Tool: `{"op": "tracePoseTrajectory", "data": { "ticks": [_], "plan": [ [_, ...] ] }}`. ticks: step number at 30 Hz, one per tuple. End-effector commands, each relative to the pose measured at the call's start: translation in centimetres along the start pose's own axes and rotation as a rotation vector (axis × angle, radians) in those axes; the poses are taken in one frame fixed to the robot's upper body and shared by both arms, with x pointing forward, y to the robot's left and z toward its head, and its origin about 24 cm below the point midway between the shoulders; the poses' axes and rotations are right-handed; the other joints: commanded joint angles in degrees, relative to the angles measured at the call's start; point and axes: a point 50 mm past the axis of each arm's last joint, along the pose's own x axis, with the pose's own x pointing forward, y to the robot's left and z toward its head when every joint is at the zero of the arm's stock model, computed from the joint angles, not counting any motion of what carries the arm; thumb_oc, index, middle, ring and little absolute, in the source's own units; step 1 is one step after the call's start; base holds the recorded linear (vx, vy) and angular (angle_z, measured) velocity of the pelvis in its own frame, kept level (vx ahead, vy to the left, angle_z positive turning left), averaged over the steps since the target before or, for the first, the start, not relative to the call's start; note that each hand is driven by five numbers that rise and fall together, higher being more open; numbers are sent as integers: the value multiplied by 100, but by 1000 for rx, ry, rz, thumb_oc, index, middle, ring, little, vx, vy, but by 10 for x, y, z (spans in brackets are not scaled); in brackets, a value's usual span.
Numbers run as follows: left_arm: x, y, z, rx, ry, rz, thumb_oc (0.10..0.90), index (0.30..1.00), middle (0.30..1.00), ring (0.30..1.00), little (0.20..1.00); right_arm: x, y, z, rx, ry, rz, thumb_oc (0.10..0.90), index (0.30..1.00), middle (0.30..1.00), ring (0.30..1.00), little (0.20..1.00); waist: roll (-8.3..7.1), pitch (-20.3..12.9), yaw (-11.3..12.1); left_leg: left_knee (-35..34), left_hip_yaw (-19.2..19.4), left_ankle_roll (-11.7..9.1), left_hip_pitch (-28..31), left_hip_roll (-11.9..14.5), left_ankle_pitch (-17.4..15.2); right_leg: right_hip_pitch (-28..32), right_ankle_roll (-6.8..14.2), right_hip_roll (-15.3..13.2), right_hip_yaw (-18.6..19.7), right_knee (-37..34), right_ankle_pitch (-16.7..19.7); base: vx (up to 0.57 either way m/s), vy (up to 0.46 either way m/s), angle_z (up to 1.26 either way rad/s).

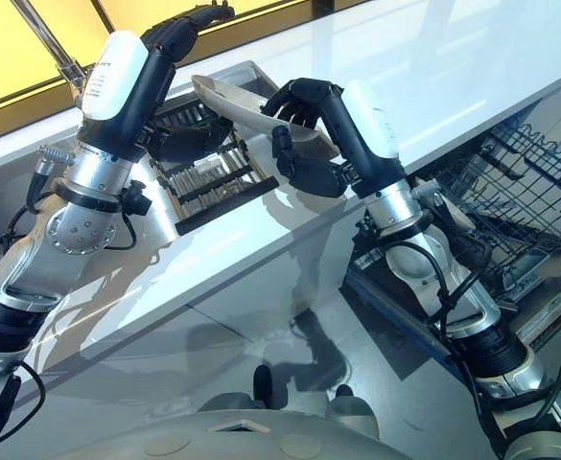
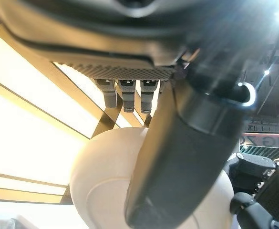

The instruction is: Pick up plates and place into dishwasher.

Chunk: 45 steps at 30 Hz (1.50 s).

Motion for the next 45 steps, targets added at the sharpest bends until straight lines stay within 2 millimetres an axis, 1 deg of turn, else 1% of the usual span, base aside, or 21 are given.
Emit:
{"op": "tracePoseTrajectory", "data": {
  "ticks": [1, 6, 12, 18, 19, 23, 24, 29, 31, 32, 34, 35, 37, 38, 39, 43, 45],
  "plan": [
    [25, 73, 13, 150, -121, 370, 800, 900, 900, 900, 900, 11, -16, 11, -24, -98, -49, 100, 300, 300, 300, 200, -73, -798, 14, 5, 36, 114, 179, -573, -759, -528, 223, 354, 4, 160, 266, 0, 0, 0],
    [24, 80, 7, 167, -92, 407, 800, 900, 900, 900, 900, 11, -17, 8, -38, -92, -43, 100, 300, 300, 300, 200, -81, -824, 33, 5, 63, 105, 171, -557, -739, -528, 218, 347, 3, 127, 283, 0, 0, 0],
    [17, 84, 0, 163, -61, 416, 800, 900, 900, 900, 900, 8, -25, 4, -69, -72, -105, 100, 300, 300, 300, 200, -78, -818, 61, 8, 60, 111, 193, -542, -754, -521, 209, 342, 7, 145, 256, 0, 0, 0],
    [10, 83, -3, 199, -38, 364, 800, 900, 900, 900, 900, 4, -42, 1, -137, -65, -217, 100, 300, 300, 300, 200, -70, -800, 86, 29, 23, 114, 217, -528, -773, -496, 194, 355, -5, 190, 208, 0, 0, 0],
    [7, 82, -6, 204, -21, 351, 800, 900, 900, 900, 900, 3, -49, 0, -164, -66, -257, 100, 300, 300, 300, 200, -70, -795, 92, 45, 1, 122, 225, -521, -787, -496, 185, 360, 3, 229, 179, 0, 0, 0],
    [3, 81, -17, 198, 40, 319, 800, 900, 900, 900, 900, 0, -67, -4, -233, -62, -355, 100, 300, 300, 300, 200, -68, -771, 110, 77, -35, 140, 244, -513, -810, -491, 163, 376, -11, 307, 121, 0, 0, 0],
    [0, 80, -23, 196, 75, 303, 800, 900, 900, 900, 900, -1, -77, -5, -269, -66, -409, 100, 300, 300, 300, 200, -69, -758, 108, 87, -45, 147, 263, -510, -824, -477, 150, 388, -15, 324, 103, 0, 0, 0],
    [-9, 72, -39, 164, 168, 243, 800, 900, 900, 900, 900, -11, -102, -5, -367, -76, -537, 100, 300, 300, 300, 200, -70, -754, 60, 77, -51, 168, 299, -516, -843, -457, 147, 415, -21, 349, 77, 37, -9, -2],
    [-11, 70, -43, 158, 189, 228, 800, 900, 900, 900, 900, -14, -108, -6, -394, -72, -564, 100, 300, 300, 300, 200, -73, -755, 49, 71, -52, 173, 305, -520, -841, -455, 145, 421, -22, 354, 74, 38, -5, -1],
    [-14, 67, -47, 150, 215, 211, 800, 900, 900, 900, 900, -17, -116, -6, -426, -71, -604, 100, 300, 300, 300, 200, -77, -762, 34, 59, -61, 180, 309, -525, -840, -455, 144, 433, -20, 358, 68, 45, -5, 0],
    [-17, 65, -52, 138, 242, 202, 800, 900, 900, 900, 900, -20, -125, -6, -462, -70, -647, 100, 300, 300, 300, 200, -74, -765, 11, 41, -64, 183, 309, -527, -836, -459, 139, 445, -23, 362, 64, 23, -3, 0],
    [-17, 64, -53, 137, 247, 198, 800, 900, 900, 900, 900, -21, -127, -6, -470, -69, -658, 100, 300, 300, 300, 200, -74, -764, 11, 38, -64, 183, 311, -527, -836, -459, 139, 446, -25, 362, 65, 31, -4, -1],
    [-20, 61, -59, 122, 288, 184, 800, 900, 900, 900, 900, -25, -136, -5, -495, -67, -711, 100, 300, 300, 300, 200, -77, -769, -14, 23, -56, 182, 319, -527, -839, -452, 142, 458, -30, 349, 67, 19, -3, -1],
    [-23, 56, -65, 107, 326, 166, 800, 900, 900, 900, 900, -27, -142, -5, -510, -58, -755, 100, 300, 300, 300, 200, -84, -771, -42, 24, -43, 180, 322, -524, -844, -451, 143, 467, -22, 349, 62, 0, 0, 0],
    [-24, 55, -67, 101, 337, 163, 800, 900, 900, 900, 900, -28, -145, -6, -516, -53, -767, 100, 300, 300, 300, 200, -85, -772, -47, 24, -40, 180, 323, -522, -845, -450, 143, 469, -20, 349, 60, 33, -9, 0],
    [-35, 42, -83, 95, 425, 122, 800, 900, 900, 900, 900, -41, -162, -11, -539, 4, -849, 100, 300, 300, 300, 200, -94, -771, -110, 25, -3, 189, 317, -506, -840, -471, 141, 488, 12, 379, 45, 26, -7, 0],
    [-39, 39, -89, 95, 457, 107, 800, 900, 900, 900, 900, -48, -168, -16, -545, 47, -863, 100, 300, 300, 300, 200, -99, -772, -151, 29, 30, 193, 316, -497, -840, -491, 139, 495, 25, 404, 38, 39, -5, -1]
  ]
}}
